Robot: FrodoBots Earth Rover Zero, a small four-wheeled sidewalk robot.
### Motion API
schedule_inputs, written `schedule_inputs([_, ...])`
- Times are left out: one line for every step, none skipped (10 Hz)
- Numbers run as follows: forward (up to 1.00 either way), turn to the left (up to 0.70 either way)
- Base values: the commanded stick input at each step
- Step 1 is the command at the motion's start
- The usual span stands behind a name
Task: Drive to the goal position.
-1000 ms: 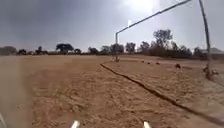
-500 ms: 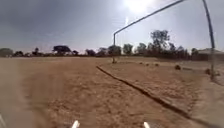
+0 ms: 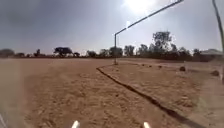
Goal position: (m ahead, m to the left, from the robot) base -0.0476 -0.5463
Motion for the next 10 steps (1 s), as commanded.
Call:
schedule_inputs([0.70,0.00])
schedule_inputs([0.70,0.00])
schedule_inputs([0.70,0.00])
schedule_inputs([0.70,0.00])
schedule_inputs([0.70,0.00])
schedule_inputs([0.70,0.00])
schedule_inputs([0.70,0.00])
schedule_inputs([0.70,0.00])
schedule_inputs([0.70,0.00])
schedule_inputs([0.70,0.00])
